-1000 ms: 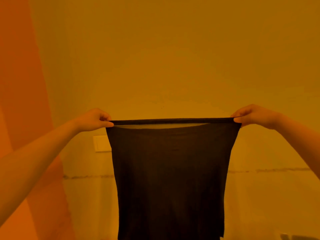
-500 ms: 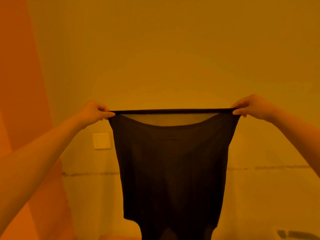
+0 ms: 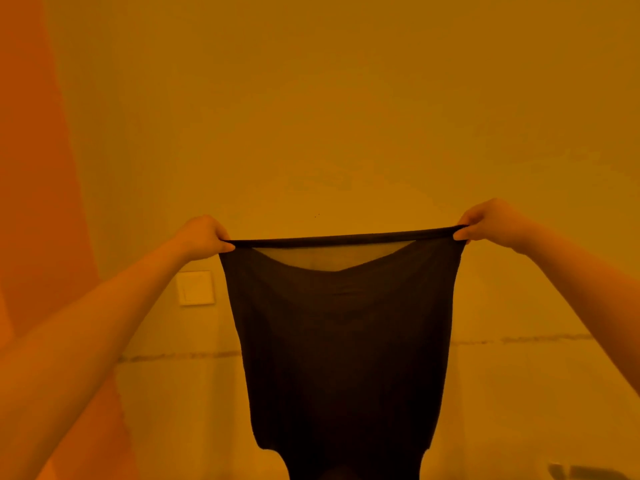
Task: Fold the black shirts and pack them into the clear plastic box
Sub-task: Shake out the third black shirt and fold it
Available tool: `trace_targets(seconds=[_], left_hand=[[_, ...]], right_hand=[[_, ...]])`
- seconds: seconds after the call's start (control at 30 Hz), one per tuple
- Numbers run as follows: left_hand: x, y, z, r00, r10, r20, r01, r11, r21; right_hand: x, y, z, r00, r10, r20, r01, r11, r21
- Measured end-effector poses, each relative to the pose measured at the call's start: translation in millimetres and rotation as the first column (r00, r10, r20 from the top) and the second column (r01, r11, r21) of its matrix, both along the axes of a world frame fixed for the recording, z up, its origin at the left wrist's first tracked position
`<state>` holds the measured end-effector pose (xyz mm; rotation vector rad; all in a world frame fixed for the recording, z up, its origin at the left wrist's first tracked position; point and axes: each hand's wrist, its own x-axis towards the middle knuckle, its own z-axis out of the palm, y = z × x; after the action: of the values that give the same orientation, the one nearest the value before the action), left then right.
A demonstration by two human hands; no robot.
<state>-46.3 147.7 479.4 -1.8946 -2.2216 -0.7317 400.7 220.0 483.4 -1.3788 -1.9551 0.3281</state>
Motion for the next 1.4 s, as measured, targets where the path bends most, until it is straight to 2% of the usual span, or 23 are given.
trace_targets(seconds=[0.07,0.1,0.2,0.27,0.3,0.37,0.4,0.43,0.53,0.57,0.67,0.83,0.87,0.97,1.03,1.2,1.27,1.4], left_hand=[[-4.1,2.0,-1.6,0.961,-0.058,0.270,0.037,0.996,0.082],[-6.6,1.5,-1.5,0.897,-0.101,0.431,0.052,0.991,0.124],[-10.9,-3.9,-2.3,0.590,-0.211,0.779,0.130,0.977,0.166],[-8.4,-4.3,-4.1,0.345,-0.286,0.894,0.180,0.955,0.236],[-6.1,-3.7,-4.5,0.255,-0.315,0.914,0.177,0.945,0.276],[-1.3,1.3,-4.6,0.141,-0.369,0.919,0.137,0.926,0.351],[0.9,4.9,-4.4,0.129,-0.383,0.915,0.116,0.922,0.370],[3.9,7.8,-4.6,0.157,-0.379,0.912,0.106,0.925,0.365],[12.3,17.3,-14.9,0.358,-0.274,0.893,0.091,0.962,0.259],[14.6,21.0,-19.1,0.381,-0.261,0.887,0.089,0.965,0.246],[17.2,30.8,-26.6,0.359,-0.293,0.886,0.091,0.956,0.279],[16.8,37.0,-29.8,0.457,-0.227,0.860,0.033,0.970,0.239],[16.5,38.8,-28.3,0.438,-0.247,0.865,0.044,0.966,0.253],[19.9,44.1,-22.6,0.296,-0.335,0.895,0.087,0.942,0.324],[23.5,48.9,-20.7,0.283,-0.342,0.896,0.105,0.940,0.326],[28.2,61.1,-24.0,0.466,-0.325,0.823,0.176,0.946,0.274],[30.4,63.9,-23.5,0.545,-0.304,0.781,0.184,0.952,0.242],[32.9,70.2,-22.8,0.581,-0.263,0.770,0.137,0.964,0.226]], right_hand=[[4.5,-0.1,-1.6,0.983,0.045,-0.177,-0.051,0.998,-0.030],[7.5,0.6,-1.9,0.962,0.063,-0.266,-0.077,0.996,-0.043],[15.9,3.2,-3.9,0.881,0.093,-0.465,-0.147,0.986,-0.082],[17.1,6.0,-7.7,0.812,0.116,-0.572,-0.199,0.976,-0.085],[15.8,7.0,-9.0,0.769,0.128,-0.627,-0.222,0.972,-0.073],[12.0,9.2,-7.5,0.665,0.148,-0.732,-0.249,0.968,-0.031],[10.1,10.5,-5.4,0.631,0.153,-0.761,-0.251,0.968,-0.013],[8.3,11.8,-4.3,0.636,0.151,-0.757,-0.245,0.969,-0.013],[8.8,18.1,-13.7,0.830,0.069,-0.553,-0.146,0.985,-0.096],[10.4,21.6,-18.4,0.856,0.045,-0.515,-0.119,0.986,-0.113],[18.0,29.3,-25.5,0.815,-0.012,-0.580,-0.064,0.992,-0.111],[34.1,36.3,-36.7,0.805,-0.070,-0.589,-0.026,0.988,-0.152],[37.1,37.2,-38.5,0.791,-0.067,-0.609,-0.028,0.989,-0.145],[45.2,39.4,-38.0,0.721,-0.044,-0.692,-0.048,0.992,-0.113],[50.6,42.0,-35.9,0.710,-0.012,-0.705,-0.080,0.992,-0.097],[66.0,52.2,-35.4,0.857,-0.026,-0.515,-0.032,0.994,-0.104],[69.6,54.1,-33.9,0.888,-0.048,-0.457,-0.001,0.994,-0.105],[73.2,61.9,-31.5,0.889,-0.057,-0.454,0.019,0.996,-0.088]])
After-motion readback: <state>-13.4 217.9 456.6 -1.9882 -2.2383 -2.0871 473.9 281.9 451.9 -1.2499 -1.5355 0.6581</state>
